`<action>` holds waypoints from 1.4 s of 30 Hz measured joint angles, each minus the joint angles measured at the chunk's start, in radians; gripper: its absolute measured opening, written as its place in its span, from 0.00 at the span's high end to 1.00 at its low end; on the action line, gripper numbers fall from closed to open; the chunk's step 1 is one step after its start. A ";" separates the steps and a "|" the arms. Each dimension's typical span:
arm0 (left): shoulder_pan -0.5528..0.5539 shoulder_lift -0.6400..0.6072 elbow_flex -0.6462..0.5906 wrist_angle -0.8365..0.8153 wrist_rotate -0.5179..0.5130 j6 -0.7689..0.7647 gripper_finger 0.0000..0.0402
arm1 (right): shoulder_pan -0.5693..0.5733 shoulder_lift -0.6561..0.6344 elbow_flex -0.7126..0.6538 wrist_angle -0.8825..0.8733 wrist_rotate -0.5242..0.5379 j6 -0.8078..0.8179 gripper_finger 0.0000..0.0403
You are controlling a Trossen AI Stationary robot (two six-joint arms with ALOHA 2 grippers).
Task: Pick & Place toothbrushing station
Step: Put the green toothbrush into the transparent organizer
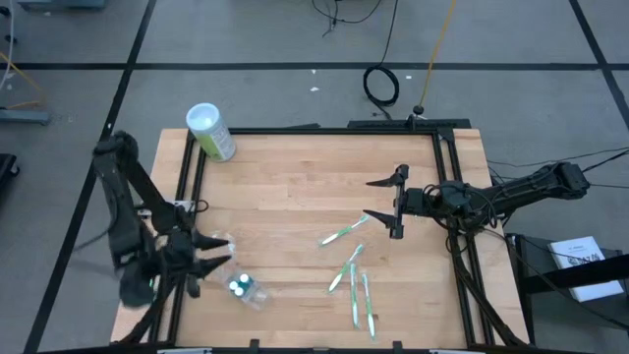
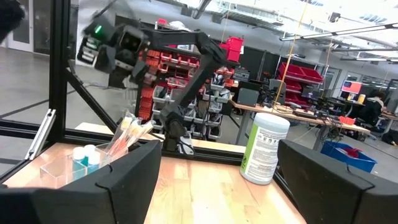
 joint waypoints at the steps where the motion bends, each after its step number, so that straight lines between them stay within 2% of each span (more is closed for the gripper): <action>1: 0.045 -0.029 0.000 0.088 0.076 0.131 0.54 | 0.000 0.000 0.000 0.000 0.000 0.000 0.21; 4: 0.211 -0.068 0.000 0.423 0.382 0.631 0.54 | 0.000 0.000 0.000 0.002 0.000 -0.001 0.21; 6: 0.321 -0.068 0.001 0.609 0.676 0.954 0.54 | 0.000 0.000 0.000 0.002 0.000 -0.002 0.21; 8: 0.420 -0.068 0.001 0.678 0.939 1.175 0.54 | 0.000 0.000 0.000 0.002 0.000 -0.002 0.21; 9: 0.469 -0.068 0.001 0.681 1.003 1.236 0.54 | 0.000 0.000 0.000 0.002 0.000 -0.002 0.21; 13: 0.709 -0.066 0.001 0.652 1.019 1.245 0.54 | 0.000 0.000 0.000 0.001 0.000 -0.002 0.21; 16: 0.914 -0.041 0.001 0.617 1.175 1.174 0.54 | 0.000 0.000 0.000 -0.010 0.000 -0.004 0.21; 18: 1.022 -0.042 -0.003 0.535 1.288 1.134 0.54 | 0.000 0.000 0.000 -0.014 0.000 -0.008 0.21; 22: 1.125 -0.122 -0.044 0.528 1.321 1.108 0.54 | 0.000 0.000 0.000 -0.034 0.000 -0.008 0.21; 26: 1.154 -0.249 -0.194 0.563 1.252 1.106 0.54 | 0.000 0.000 0.000 -0.064 0.000 -0.008 0.21; 30: 1.164 -0.455 -0.358 0.642 1.173 1.063 0.54 | 0.000 -0.001 0.000 -0.109 0.000 0.007 0.21; 36: 1.166 -0.775 -0.533 0.590 1.109 1.032 0.54 | 0.014 0.020 0.009 -0.313 0.059 0.128 0.21; 39: 1.166 -0.919 -0.587 0.540 1.107 1.005 0.54 | 0.056 0.071 0.038 -0.434 0.063 0.190 0.21; 42: 1.166 -1.026 -0.630 0.489 1.108 0.977 0.54 | 0.083 0.145 0.072 -0.582 0.109 0.243 0.21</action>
